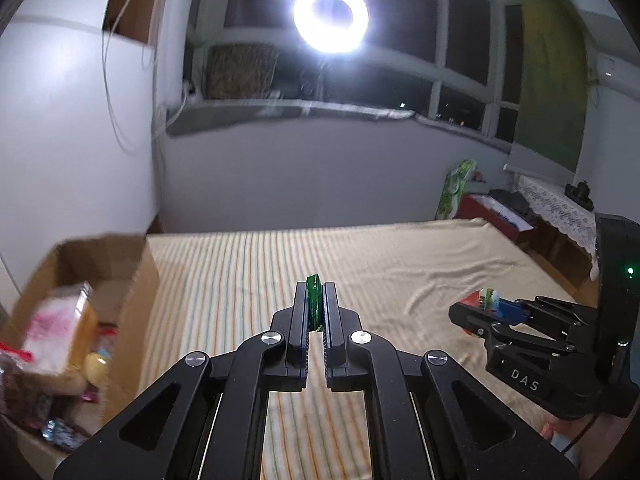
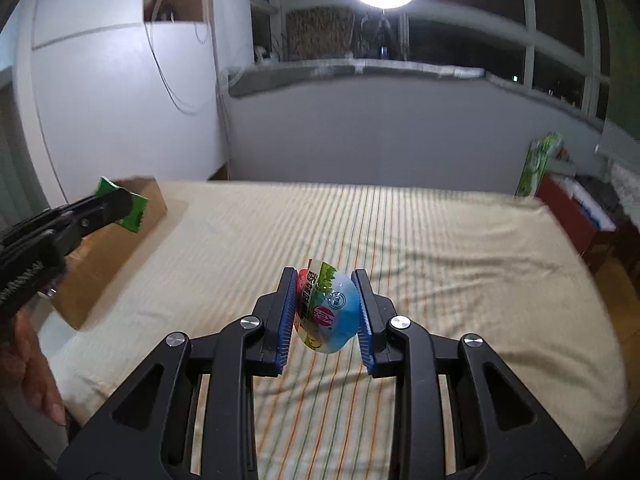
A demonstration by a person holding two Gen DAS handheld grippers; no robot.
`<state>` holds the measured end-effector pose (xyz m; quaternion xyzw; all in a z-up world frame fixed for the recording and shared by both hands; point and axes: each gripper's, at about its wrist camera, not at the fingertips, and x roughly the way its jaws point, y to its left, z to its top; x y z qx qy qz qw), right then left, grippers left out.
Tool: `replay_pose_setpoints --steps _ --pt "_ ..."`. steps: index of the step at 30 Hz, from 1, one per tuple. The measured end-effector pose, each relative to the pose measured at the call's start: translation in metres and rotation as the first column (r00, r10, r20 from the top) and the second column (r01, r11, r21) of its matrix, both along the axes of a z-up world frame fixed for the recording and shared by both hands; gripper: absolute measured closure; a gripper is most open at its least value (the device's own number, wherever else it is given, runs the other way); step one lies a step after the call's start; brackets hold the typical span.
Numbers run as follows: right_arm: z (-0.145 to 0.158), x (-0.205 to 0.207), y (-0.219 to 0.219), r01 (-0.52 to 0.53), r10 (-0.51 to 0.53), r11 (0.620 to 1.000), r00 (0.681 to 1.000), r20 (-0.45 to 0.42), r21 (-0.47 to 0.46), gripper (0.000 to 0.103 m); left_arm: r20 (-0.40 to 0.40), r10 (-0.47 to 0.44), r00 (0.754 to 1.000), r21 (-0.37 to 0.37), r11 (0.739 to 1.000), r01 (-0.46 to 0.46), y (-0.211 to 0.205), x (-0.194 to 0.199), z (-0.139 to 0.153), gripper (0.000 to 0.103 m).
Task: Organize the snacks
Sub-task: 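Carry both candies over the cardboard box and open both tools to drop them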
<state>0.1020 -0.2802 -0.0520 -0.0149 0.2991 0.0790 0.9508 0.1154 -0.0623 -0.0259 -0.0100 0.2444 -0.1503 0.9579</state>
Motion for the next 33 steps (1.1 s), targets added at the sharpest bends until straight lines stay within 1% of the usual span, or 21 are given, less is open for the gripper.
replay_pose_setpoints --steps 2,5,7,10,15,19,23,27,33 --pt "0.022 -0.014 0.004 0.002 -0.001 1.0 0.999 0.047 -0.015 0.075 0.038 -0.012 0.999 -0.004 1.0 0.012 0.0 -0.004 0.016 0.099" --pt "0.043 -0.032 0.006 0.004 -0.001 0.999 0.996 0.09 -0.033 0.075 0.091 -0.019 0.996 -0.008 1.0 0.019 0.001 -0.017 0.038 0.099" --pt "0.046 -0.039 0.008 0.006 -0.002 0.999 0.996 0.093 -0.038 0.075 0.132 -0.019 0.991 -0.01 1.0 0.021 0.002 -0.029 0.051 0.099" --pt "0.038 -0.042 0.007 0.006 -0.004 1.0 0.997 0.072 -0.026 0.075 0.166 -0.015 0.986 0.0 1.0 0.015 0.001 -0.041 0.061 0.099" --pt "0.02 -0.043 0.004 0.002 -0.001 1.0 0.999 0.038 -0.016 0.075 0.174 -0.017 0.985 0.009 1.0 0.015 -0.004 -0.05 0.06 0.099" --pt "0.011 -0.039 0.001 0.006 -0.006 1.0 1.0 0.023 -0.015 0.075 0.159 -0.019 0.987 0.015 1.0 0.017 -0.004 -0.049 0.051 0.099" --pt "0.015 -0.038 0.003 0.013 -0.012 1.0 0.999 0.032 -0.018 0.075 0.146 -0.028 0.989 0.017 1.0 0.025 -0.005 -0.044 0.047 0.099" --pt "0.023 -0.035 0.015 0.0 0.001 1.0 0.999 0.042 -0.029 0.075 0.149 -0.029 0.988 0.009 1.0 0.028 -0.001 -0.047 0.049 0.099" --pt "0.036 -0.032 0.062 -0.073 0.075 0.996 0.995 0.065 -0.042 0.075 0.136 -0.004 0.991 -0.012 1.0 0.005 0.028 -0.054 0.049 0.099"
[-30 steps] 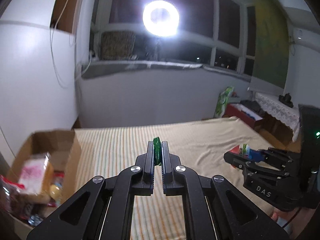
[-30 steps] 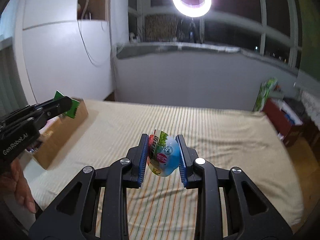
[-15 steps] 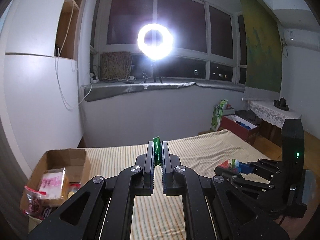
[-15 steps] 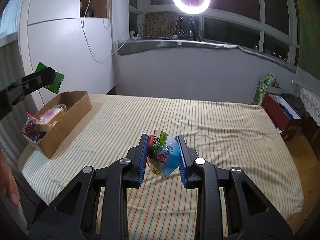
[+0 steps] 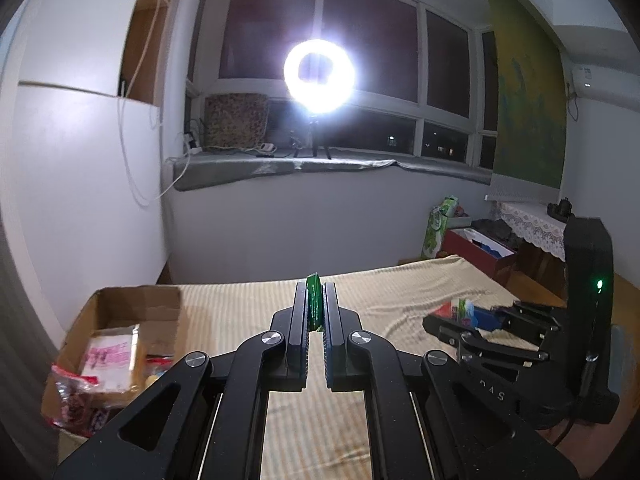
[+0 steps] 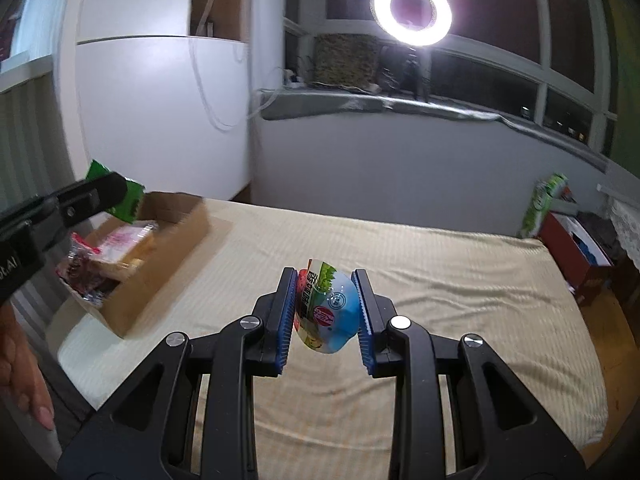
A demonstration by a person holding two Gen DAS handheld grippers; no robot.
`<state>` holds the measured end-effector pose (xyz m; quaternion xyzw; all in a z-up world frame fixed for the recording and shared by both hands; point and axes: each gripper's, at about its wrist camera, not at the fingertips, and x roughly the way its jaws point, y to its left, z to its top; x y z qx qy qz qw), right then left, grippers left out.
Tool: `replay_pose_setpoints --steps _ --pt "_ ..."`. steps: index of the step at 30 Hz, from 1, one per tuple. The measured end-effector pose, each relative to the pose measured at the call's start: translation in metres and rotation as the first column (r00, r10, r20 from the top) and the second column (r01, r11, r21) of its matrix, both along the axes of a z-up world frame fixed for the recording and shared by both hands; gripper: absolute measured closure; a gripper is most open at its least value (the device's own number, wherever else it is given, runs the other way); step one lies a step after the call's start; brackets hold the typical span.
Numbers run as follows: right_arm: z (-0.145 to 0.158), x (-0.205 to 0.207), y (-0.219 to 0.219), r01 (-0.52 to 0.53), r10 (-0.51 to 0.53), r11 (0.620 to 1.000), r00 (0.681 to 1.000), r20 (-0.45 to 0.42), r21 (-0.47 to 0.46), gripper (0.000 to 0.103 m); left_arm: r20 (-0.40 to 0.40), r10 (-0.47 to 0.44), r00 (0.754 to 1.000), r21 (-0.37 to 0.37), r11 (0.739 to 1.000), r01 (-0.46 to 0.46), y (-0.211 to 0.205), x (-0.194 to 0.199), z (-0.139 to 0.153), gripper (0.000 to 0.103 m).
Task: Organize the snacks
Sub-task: 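Carry both candies over the cardboard box and open both tools to drop them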
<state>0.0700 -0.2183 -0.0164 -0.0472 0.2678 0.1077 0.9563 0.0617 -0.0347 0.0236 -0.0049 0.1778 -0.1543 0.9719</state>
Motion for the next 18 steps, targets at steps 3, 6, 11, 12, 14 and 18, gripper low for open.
replay_pose_setpoints --steps 3,6,11,12,14,18 --pt "0.003 0.004 0.027 -0.043 0.043 0.999 0.999 0.002 -0.001 0.075 0.003 0.042 0.999 -0.021 0.999 -0.042 0.026 -0.004 0.0 0.099" --pt "0.004 0.01 0.065 -0.111 0.111 0.994 0.994 -0.002 -0.001 0.075 -0.003 0.088 0.996 -0.037 0.995 -0.088 0.053 -0.008 -0.001 0.099" --pt "0.006 0.012 0.126 -0.232 0.232 0.973 0.973 0.008 -0.014 0.074 -0.025 0.199 0.98 -0.047 0.979 -0.2 0.104 -0.014 -0.007 0.099" --pt "0.006 0.012 0.134 -0.248 0.248 0.969 0.969 0.01 -0.013 0.074 -0.028 0.221 0.975 -0.048 0.974 -0.222 0.114 -0.015 -0.007 0.099" --pt "0.006 0.01 0.141 -0.264 0.264 0.965 0.964 0.017 -0.012 0.074 -0.028 0.248 0.968 -0.049 0.967 -0.249 0.124 -0.017 -0.007 0.099" --pt "0.007 0.011 0.145 -0.273 0.273 0.962 0.962 0.021 -0.01 0.074 -0.028 0.274 0.961 -0.046 0.96 -0.275 0.13 -0.017 -0.007 0.099"
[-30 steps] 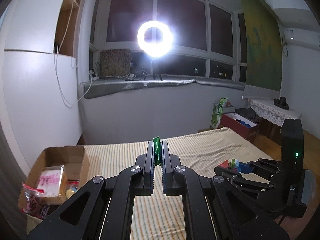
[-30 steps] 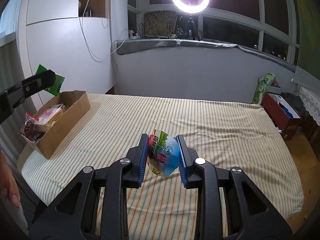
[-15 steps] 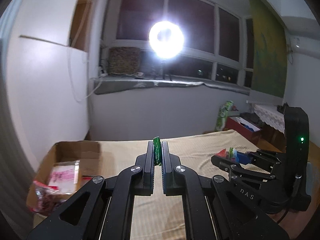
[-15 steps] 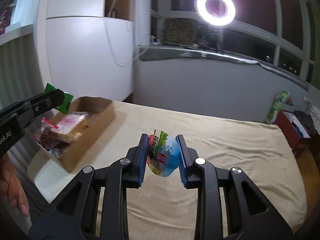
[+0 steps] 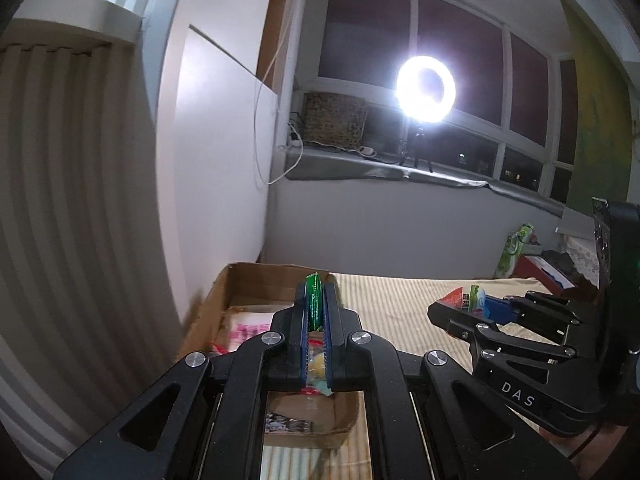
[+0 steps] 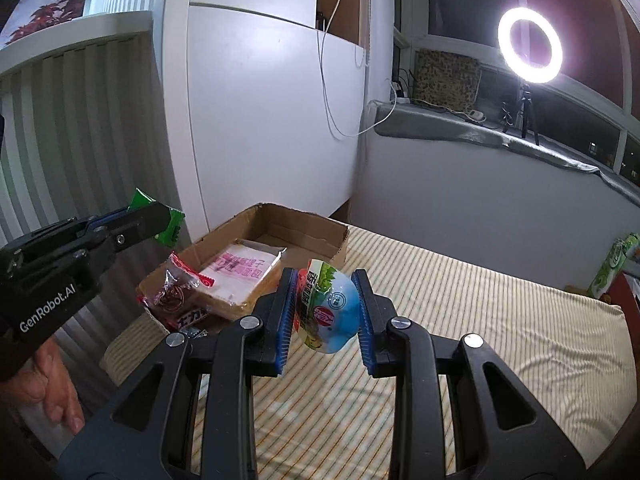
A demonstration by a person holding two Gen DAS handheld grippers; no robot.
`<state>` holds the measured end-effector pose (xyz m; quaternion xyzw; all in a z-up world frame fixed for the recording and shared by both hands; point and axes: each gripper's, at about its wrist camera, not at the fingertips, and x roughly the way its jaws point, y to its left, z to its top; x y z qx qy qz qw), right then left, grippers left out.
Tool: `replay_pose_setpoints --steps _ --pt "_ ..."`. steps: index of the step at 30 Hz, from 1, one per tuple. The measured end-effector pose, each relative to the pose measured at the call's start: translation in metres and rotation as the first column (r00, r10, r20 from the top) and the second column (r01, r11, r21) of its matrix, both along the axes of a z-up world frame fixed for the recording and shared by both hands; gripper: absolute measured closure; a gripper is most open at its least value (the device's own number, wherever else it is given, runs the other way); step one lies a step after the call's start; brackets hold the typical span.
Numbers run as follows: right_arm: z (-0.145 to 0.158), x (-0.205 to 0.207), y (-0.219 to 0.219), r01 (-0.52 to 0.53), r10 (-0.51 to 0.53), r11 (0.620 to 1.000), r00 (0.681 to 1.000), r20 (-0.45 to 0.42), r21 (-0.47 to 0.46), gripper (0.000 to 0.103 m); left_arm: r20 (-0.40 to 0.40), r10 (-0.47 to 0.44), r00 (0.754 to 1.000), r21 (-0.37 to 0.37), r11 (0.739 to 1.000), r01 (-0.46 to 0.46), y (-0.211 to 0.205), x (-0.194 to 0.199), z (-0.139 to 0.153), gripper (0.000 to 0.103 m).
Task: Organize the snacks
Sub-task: 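Carry both candies over the cardboard box and open both tools to drop them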
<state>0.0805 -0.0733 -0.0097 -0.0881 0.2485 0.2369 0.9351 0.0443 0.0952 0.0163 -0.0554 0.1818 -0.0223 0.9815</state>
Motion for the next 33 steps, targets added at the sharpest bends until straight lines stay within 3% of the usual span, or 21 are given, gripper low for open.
replay_pose_setpoints --steps 8,16,25,33 --pt "-0.005 0.013 -0.004 0.009 -0.009 1.0 1.0 -0.018 -0.005 0.074 -0.016 0.025 1.0 0.0 1.0 -0.025 0.012 0.006 -0.006 0.099" --pt "-0.004 0.035 0.032 -0.065 0.065 0.998 0.998 -0.014 -0.006 0.074 -0.045 0.08 0.996 -0.003 0.997 -0.08 0.043 0.026 -0.011 0.099" --pt "-0.018 0.064 0.07 -0.141 0.141 0.99 0.989 -0.036 -0.012 0.074 -0.092 0.075 0.993 -0.001 0.997 -0.076 0.044 0.046 -0.026 0.099" --pt "-0.032 0.079 0.079 -0.159 0.158 0.987 0.986 -0.056 -0.015 0.074 -0.144 0.065 0.987 -0.002 0.998 -0.066 0.036 0.06 -0.047 0.099"
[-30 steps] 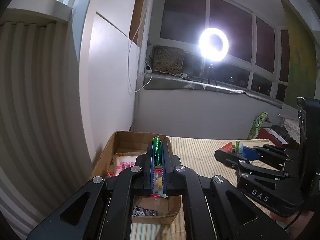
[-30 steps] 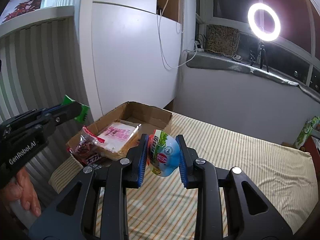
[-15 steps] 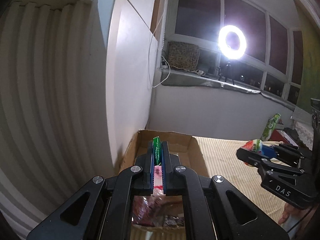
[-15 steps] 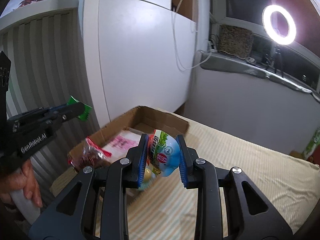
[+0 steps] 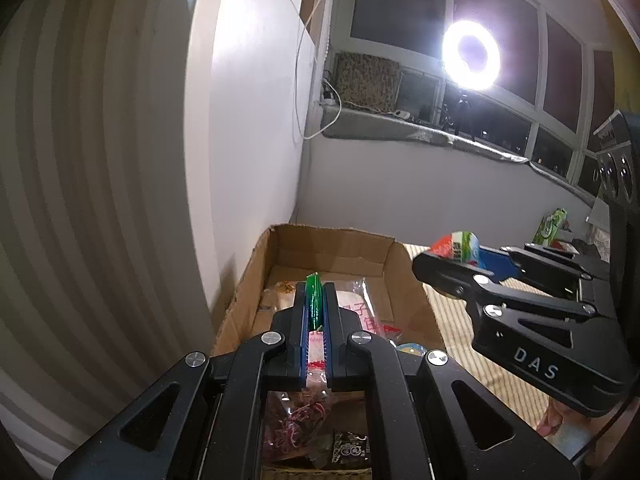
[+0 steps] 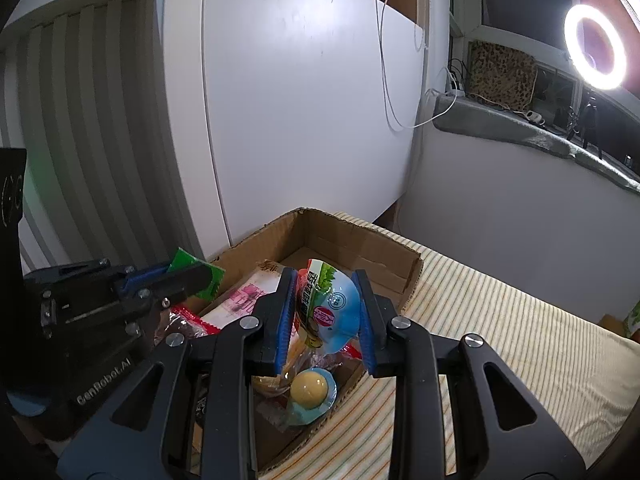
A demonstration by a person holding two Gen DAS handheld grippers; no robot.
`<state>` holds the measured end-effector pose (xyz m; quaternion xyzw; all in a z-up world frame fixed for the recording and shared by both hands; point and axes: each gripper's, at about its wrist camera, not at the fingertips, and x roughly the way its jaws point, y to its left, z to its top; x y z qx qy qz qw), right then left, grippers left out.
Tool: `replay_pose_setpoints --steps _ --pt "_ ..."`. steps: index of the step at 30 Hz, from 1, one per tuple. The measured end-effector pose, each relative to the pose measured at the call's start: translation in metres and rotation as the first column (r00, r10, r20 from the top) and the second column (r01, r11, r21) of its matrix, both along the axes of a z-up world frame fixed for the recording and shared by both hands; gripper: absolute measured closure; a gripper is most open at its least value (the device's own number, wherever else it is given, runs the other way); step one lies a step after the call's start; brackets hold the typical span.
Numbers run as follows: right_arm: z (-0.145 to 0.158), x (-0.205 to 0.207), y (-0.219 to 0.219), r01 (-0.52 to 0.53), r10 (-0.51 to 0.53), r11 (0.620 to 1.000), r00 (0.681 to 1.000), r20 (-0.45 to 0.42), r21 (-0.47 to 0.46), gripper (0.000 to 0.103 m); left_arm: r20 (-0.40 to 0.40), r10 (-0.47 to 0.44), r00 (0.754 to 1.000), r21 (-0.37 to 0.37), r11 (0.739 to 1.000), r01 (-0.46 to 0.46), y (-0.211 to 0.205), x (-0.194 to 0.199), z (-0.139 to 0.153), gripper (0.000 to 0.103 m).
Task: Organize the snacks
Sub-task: 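Carry both candies over the cardboard box and open both tools to drop them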
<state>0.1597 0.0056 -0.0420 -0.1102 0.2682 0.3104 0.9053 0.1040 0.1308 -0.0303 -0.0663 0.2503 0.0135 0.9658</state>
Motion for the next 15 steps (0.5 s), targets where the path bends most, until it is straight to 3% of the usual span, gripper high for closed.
replay_pose_setpoints --steps 4,6,7,8,12,13,15 --pt "-0.007 0.007 0.005 -0.008 0.008 1.0 1.0 -0.007 -0.011 0.072 -0.017 0.002 1.0 -0.002 1.0 -0.002 -0.001 0.004 -0.007 0.097" --pt "-0.014 0.01 0.01 -0.022 0.021 0.999 1.0 -0.022 -0.03 0.061 -0.037 -0.001 0.999 0.0 1.0 0.001 -0.001 0.007 -0.009 0.094" --pt "-0.015 0.01 0.009 -0.004 0.004 0.999 1.0 -0.009 -0.036 0.055 -0.057 0.0 0.998 0.009 1.0 0.001 -0.002 0.008 -0.011 0.087" --pt "-0.015 0.011 0.008 0.007 -0.007 0.999 1.0 0.0 -0.033 0.049 -0.062 0.008 0.998 0.015 1.0 -0.008 -0.001 0.006 -0.01 0.074" --pt "-0.006 0.005 -0.006 0.047 -0.048 0.999 0.998 0.029 0.014 0.038 -0.036 0.089 0.995 0.027 0.996 -0.088 0.006 -0.007 -0.004 0.048" --pt "-0.003 0.001 -0.01 0.054 -0.055 0.998 0.998 0.043 0.024 0.036 -0.025 0.094 0.995 0.02 0.995 -0.094 0.008 -0.01 -0.002 0.037" --pt "0.002 -0.003 -0.012 0.064 -0.065 0.998 0.996 0.059 0.028 0.035 -0.004 0.1 0.995 0.023 0.995 -0.1 0.008 -0.015 0.002 0.03"
